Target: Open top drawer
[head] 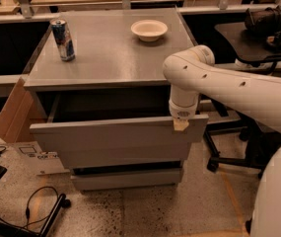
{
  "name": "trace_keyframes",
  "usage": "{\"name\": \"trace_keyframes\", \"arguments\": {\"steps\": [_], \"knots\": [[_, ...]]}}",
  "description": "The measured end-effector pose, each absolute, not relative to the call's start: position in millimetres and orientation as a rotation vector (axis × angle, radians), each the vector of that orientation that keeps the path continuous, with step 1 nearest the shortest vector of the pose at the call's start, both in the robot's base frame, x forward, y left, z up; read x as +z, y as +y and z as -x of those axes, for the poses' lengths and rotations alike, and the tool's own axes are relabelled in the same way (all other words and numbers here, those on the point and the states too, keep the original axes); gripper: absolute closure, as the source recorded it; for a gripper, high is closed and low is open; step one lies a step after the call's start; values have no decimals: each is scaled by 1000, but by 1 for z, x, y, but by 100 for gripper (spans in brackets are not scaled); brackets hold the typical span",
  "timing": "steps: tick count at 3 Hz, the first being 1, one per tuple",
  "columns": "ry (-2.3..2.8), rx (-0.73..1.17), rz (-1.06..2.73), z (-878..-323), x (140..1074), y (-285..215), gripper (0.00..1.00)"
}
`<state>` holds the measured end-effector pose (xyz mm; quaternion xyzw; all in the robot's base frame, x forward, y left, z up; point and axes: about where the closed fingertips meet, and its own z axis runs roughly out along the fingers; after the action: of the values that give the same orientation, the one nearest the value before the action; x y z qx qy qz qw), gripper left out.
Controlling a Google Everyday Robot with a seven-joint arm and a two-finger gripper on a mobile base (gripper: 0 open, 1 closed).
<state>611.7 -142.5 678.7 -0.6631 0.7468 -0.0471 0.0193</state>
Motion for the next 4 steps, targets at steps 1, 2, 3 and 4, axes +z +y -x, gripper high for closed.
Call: {"name": "trace_keyframes", "arguments": {"steps": [1,2,3,4], "knots": [[2318,-146,2058,-612,684,-143,41],[2318,-146,2058,-612,685,-143,19],[2320,-144,2060,-611,684,-143,0],[2320,-144,2060,-611,684,-143,0]]}}
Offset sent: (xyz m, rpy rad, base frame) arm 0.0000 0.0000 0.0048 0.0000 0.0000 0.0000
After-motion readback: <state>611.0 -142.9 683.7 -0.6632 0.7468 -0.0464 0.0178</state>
